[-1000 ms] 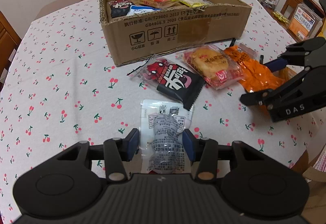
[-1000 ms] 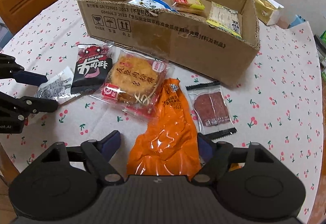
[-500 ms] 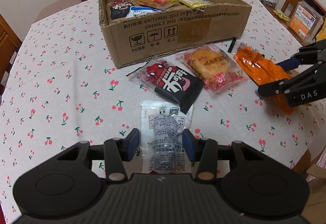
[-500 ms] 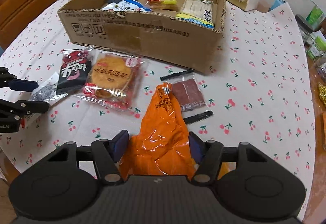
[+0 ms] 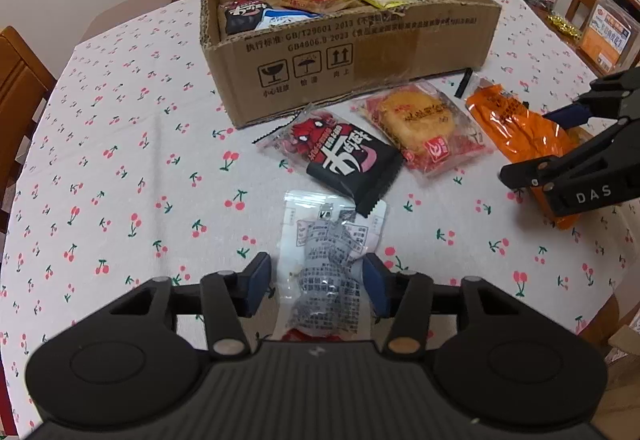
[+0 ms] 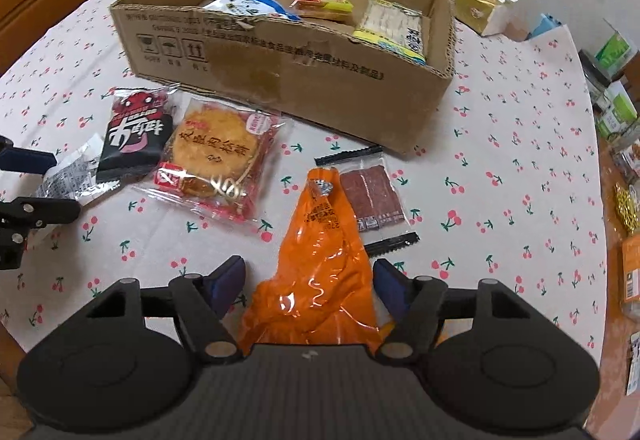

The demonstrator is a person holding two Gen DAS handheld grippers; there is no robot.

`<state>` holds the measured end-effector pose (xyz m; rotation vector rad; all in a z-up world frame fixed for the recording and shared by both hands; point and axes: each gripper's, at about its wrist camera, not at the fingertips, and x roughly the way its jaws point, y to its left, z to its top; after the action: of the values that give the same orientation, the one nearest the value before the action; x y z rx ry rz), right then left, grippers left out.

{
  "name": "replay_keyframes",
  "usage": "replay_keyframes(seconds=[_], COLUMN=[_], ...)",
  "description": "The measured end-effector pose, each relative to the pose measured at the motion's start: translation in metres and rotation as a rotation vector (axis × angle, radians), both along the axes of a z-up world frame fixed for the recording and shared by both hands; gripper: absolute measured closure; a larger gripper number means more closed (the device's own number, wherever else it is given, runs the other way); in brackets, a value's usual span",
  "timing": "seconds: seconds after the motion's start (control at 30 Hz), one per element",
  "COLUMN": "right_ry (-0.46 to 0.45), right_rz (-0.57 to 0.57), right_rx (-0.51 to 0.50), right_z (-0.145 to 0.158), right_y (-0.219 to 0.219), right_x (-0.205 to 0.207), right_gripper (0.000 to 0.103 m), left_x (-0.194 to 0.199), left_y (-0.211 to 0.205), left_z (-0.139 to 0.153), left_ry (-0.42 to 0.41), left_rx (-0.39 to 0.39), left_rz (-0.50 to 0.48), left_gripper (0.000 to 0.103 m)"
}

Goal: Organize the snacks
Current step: 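Carry both packs over the box and open both tools to drop them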

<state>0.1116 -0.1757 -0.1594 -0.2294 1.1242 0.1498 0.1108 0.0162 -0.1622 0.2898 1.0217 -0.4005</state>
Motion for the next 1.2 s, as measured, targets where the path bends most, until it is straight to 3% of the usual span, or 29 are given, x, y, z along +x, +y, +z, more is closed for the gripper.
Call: replay_keyframes(seconds=[0.1,0.2,0.27,0.77,0.83,0.9,0.93,0.97,1.13,1.2], right_ry=[-0.002,0.002,0.004,-0.007,-0.016,-0.018,-0.016,-0.013,-0.008,-0.011], right_rz=[0.003,-0.006,-0.004,-0.027,-0.025,-0.03,-0.031,-0.031,-0.026,-0.025], right_rx=[0.001,0.014,0.015,0.084,0.081,0.079,0.083,0.088,0.095,0.095], right_z=[-0.001,0.002,0.002,0.028,0.03,0.03,0.03,0.029,0.027,0.027], right_y=[0.001,-0.001,-0.001,-0.016,-0.017,-0.018,-0.018,-0.018,-0.016,-0.015], right_x=[0.0,0.001,0.0,-0.01,-0.01,-0.01,-0.009,-0.009,-0.01,-0.01], right_gripper=[0.029,0.038,0.038,0.038,0.038,0.038,0.038,0.038,0.038,0.038], left_x=[-0.001,0.001,0.001,-0.005,-0.005,-0.004,-0.004,-0.005,-0.005,-0.003], left_y=[0.001,0.003,0.002,0.005,0.004,0.006,0.007,0.007,0.008,0.007], left_z=[-0.001,-0.001,0.0,0.016,0.013,0.013,0.013,0.014,0.004,-0.001], left_ry=[0.004,0.016,0.02,0.028,0.028,0.045,0.054,0.046,0.026,0.05], left_rx=[-0.011,-0.031,-0.037,-0.014,-0.008,-0.02,-0.03,-0.032,0.004,0.003], left_rz=[0.0,-0.014,-0.024,-0.085,-0.092,-0.093,-0.104,-0.111,-0.149,-0.15], left_gripper=[0.046,0.05,0.057,0.067,0.065,0.053,0.032,0.022,0.024,0.039])
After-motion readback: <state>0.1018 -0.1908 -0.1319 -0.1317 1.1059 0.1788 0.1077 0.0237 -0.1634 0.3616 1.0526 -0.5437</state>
